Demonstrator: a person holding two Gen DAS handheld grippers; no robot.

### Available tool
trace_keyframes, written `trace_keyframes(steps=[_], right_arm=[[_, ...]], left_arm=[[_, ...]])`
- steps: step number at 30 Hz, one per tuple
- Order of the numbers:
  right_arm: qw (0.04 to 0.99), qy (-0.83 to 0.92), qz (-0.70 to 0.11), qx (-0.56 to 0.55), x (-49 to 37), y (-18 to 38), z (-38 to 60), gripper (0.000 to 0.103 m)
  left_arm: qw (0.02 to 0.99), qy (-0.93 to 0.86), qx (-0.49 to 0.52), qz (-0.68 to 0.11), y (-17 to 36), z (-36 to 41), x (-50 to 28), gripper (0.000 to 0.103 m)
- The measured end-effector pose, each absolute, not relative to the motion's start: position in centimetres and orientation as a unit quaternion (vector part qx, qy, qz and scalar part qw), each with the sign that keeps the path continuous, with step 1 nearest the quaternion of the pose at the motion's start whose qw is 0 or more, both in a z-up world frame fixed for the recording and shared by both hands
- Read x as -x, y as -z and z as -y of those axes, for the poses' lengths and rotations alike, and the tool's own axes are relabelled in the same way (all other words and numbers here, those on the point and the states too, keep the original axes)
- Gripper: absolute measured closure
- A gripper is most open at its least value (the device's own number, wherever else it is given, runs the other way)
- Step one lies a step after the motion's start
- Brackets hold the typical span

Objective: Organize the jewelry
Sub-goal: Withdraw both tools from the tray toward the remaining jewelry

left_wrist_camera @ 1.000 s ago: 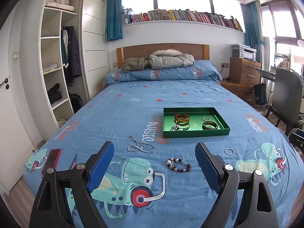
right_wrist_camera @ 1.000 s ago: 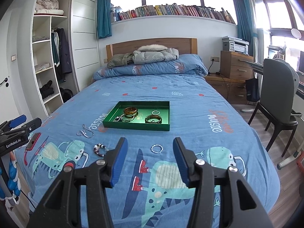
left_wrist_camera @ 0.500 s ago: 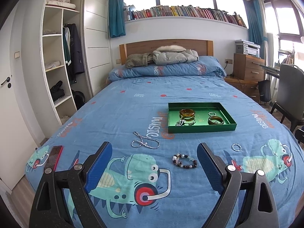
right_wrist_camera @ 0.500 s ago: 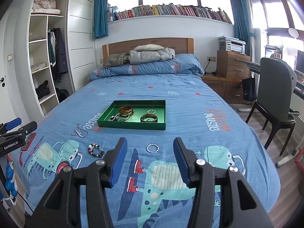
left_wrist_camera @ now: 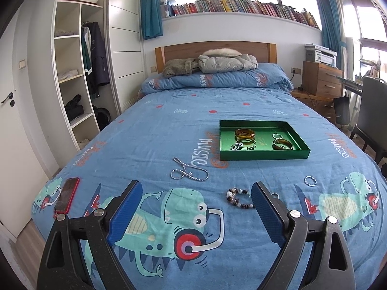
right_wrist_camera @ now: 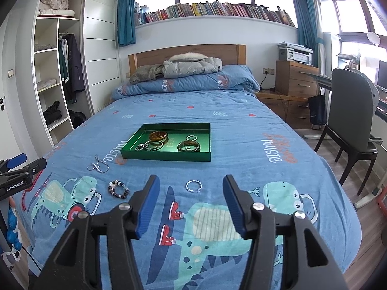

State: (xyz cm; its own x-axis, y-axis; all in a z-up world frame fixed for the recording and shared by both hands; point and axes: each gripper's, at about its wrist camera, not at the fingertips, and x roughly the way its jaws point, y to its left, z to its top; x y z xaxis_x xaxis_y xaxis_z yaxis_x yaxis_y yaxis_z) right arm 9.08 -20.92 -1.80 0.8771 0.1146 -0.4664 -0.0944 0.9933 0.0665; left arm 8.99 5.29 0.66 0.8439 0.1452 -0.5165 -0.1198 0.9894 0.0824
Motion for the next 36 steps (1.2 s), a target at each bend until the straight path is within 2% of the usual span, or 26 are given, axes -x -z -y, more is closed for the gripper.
trace_keyframes(steps=[36], right_arm=[[0.956, -0.053, -0.287, -0.03, -13.6, 7.4, 21.9, 0.049]], left_arm=[[0.942, -0.101, 0.007, -0.319, 4.6, -9.3, -11.5, 0.012]])
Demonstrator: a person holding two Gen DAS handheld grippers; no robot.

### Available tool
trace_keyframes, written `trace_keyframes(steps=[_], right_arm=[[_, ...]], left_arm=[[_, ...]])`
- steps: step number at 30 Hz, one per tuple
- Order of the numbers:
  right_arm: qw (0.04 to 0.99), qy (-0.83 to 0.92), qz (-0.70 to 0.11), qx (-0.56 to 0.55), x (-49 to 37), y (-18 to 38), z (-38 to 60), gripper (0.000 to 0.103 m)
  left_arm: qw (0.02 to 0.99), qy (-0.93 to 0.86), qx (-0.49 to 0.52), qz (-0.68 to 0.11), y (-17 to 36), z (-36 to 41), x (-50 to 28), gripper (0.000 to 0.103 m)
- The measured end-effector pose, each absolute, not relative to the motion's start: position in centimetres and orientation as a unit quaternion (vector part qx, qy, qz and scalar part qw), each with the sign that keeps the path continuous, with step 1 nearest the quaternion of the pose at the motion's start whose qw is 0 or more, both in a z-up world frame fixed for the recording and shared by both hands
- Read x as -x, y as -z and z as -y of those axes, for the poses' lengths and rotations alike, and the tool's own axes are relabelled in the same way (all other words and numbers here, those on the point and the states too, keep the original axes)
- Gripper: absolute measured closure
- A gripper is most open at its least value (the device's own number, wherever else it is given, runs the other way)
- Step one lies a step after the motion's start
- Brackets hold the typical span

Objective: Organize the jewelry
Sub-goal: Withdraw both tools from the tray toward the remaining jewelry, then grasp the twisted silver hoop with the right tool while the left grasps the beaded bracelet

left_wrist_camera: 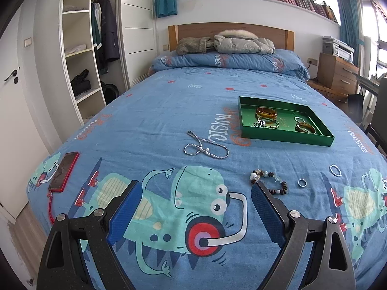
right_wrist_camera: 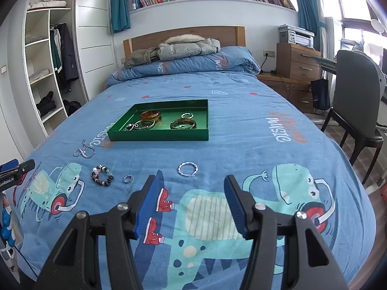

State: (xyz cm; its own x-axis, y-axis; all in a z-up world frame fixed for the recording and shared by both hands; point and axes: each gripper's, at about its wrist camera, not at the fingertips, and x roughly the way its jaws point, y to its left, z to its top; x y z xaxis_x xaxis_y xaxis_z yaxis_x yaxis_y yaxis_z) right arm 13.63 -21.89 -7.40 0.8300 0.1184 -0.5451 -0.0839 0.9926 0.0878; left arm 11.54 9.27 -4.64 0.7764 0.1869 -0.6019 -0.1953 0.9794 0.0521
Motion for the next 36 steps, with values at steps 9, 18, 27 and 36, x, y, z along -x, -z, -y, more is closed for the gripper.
trace_keyframes(steps=[9, 18, 27, 36], right_arm=[[0.95, -0.061, -0.304, -0.037, -15.2, 9.4, 21.9, 0.049], [0.943, -0.074, -0.322, -0.034, -17.5, 11.5, 21.2, 0.049], [0.936, -0.083, -0.34, -0.033, -20.8, 13.7, 20.9, 0.049], [0.928, -0.097, -0.359, -0.032, -25.3, 15.6, 20.3, 0.049]], left_arm=[[0.937, -0.081, 0.002, -0.339, 6.7, -9.1, -12.8, 0.012], [0.932, -0.036, -0.019, -0.36, 9.0, -6.4, -16.3, 0.012], [0.919, 0.001, -0.023, -0.393, 12.0, -4.6, -20.9, 0.015], [0.905, 0.007, -0.009, -0.425, 14.6, -4.0, -24.5, 0.029]])
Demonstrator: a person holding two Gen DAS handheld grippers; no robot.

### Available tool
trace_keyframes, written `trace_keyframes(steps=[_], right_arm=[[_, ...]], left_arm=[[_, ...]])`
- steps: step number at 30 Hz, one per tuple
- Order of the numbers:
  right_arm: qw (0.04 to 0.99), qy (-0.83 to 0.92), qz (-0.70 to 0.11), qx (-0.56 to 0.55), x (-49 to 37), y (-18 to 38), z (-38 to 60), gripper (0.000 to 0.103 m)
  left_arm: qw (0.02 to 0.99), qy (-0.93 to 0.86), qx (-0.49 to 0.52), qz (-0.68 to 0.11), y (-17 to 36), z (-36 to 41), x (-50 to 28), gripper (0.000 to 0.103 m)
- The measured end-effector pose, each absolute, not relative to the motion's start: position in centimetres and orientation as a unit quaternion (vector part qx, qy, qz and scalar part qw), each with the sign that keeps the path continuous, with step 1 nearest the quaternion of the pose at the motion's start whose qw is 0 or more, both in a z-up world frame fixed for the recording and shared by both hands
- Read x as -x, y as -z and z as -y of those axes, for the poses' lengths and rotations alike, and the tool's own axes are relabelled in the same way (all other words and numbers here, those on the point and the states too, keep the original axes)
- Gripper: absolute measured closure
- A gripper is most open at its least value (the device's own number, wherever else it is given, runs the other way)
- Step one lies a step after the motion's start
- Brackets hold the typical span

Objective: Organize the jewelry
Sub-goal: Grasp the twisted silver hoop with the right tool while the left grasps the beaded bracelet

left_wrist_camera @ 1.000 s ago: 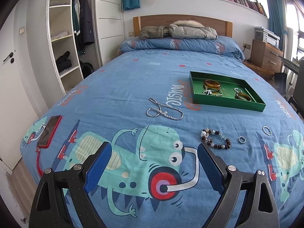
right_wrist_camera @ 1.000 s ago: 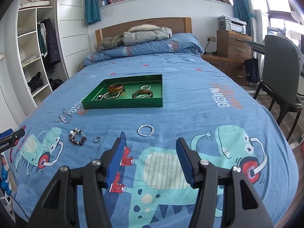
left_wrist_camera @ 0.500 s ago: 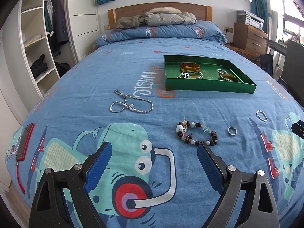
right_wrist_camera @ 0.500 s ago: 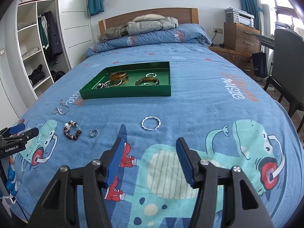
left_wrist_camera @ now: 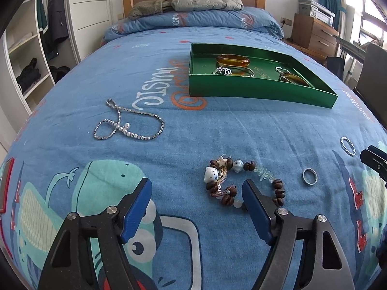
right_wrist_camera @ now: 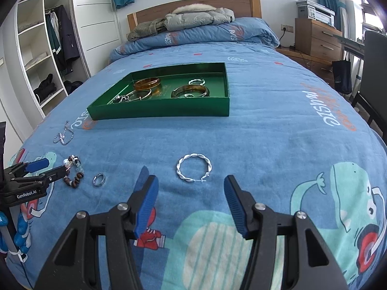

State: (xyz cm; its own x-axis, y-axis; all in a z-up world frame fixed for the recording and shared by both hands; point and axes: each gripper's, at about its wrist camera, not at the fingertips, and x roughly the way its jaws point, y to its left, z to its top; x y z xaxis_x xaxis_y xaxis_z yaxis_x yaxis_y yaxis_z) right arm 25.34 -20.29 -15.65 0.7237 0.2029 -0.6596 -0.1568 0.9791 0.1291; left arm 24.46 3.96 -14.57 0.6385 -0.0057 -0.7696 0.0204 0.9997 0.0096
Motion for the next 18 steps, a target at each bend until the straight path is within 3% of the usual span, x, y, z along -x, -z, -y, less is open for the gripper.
trace_keyframes(steps=[8, 11, 13, 15, 16, 18], right_arm=[[0.917, -0.104, -0.384, -0.034, -28.8, 17.5, 20.3, 0.049], [0.914, -0.11, -0.389, -0.027, -29.4, 17.8, 20.0, 0.049], [0.912, -0.114, -0.393, -0.016, -29.7, 18.0, 19.5, 0.05], [0.911, -0.118, -0.394, -0.015, -29.8, 18.1, 19.5, 0.061], [0.911, -0.119, -0.394, -0.018, -29.8, 18.0, 19.6, 0.066], [0.91, -0.122, -0.395, -0.02, -29.7, 18.0, 19.7, 0.066]], left_arm=[[0.9, 0.02, -0.02, -0.434, 15.7, -3.2, -25.6, 0.04], [0.899, 0.038, -0.019, -0.436, 15.6, -2.7, -26.2, 0.058], [0.9, 0.047, -0.028, -0.433, 15.5, -2.0, -26.2, 0.075], [0.9, 0.056, -0.039, -0.431, 15.4, -1.3, -26.1, 0.088], [0.9, 0.056, -0.045, -0.43, 15.4, -1.0, -26.0, 0.09], [0.901, 0.051, -0.058, -0.427, 15.3, -0.5, -25.8, 0.09]])
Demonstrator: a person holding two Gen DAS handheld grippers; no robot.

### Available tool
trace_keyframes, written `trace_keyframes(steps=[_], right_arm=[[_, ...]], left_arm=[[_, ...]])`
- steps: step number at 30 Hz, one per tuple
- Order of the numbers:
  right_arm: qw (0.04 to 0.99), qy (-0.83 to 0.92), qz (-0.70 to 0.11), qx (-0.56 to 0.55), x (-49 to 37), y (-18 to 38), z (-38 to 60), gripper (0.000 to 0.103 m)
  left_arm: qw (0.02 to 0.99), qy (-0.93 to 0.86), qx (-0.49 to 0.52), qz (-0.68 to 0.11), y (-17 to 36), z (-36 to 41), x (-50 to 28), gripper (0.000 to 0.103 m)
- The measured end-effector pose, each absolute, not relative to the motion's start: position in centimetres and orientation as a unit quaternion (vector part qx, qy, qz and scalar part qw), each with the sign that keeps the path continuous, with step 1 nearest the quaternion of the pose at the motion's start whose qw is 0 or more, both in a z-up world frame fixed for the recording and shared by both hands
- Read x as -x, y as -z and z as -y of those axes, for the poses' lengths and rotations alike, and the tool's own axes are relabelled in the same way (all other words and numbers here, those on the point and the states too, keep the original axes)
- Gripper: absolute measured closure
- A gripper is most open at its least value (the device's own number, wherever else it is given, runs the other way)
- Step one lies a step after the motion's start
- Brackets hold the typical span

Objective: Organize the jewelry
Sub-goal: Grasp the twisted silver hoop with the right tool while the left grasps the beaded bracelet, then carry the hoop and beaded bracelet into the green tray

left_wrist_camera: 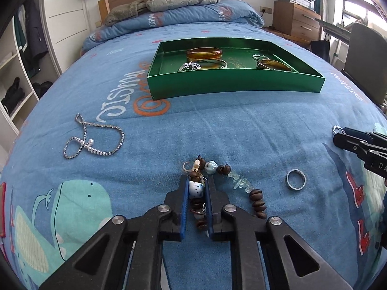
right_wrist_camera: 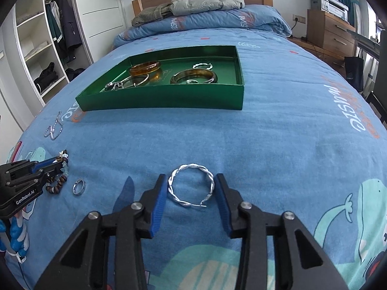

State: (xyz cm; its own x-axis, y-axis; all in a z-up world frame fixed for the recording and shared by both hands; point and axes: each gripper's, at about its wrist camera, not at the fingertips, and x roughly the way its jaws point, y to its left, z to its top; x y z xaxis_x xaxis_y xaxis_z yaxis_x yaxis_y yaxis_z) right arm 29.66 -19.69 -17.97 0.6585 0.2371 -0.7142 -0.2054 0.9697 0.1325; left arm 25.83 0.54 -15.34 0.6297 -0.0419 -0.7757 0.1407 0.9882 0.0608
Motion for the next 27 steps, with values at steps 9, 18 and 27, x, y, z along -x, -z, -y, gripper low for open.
trace_keyframes(steps=[9, 18, 27], right_arm=[[0.917, -0.13, -0.377, -0.013, -27.3, 16.7, 19.5, 0.066], [0.929, -0.128, -0.347, -0.019, -24.3, 13.4, 20.4, 0.066], [0.936, -0.131, -0.325, -0.015, -21.0, 10.6, 20.2, 0.066]], left_arm=[[0.907, 0.057, -0.062, -0.412, 13.6, 0.0, -24.2, 0.091], [0.92, 0.062, -0.063, -0.381, 10.3, 0.6, -22.0, 0.091], [0.93, 0.068, -0.072, -0.353, 7.5, 0.9, -19.1, 0.091]])
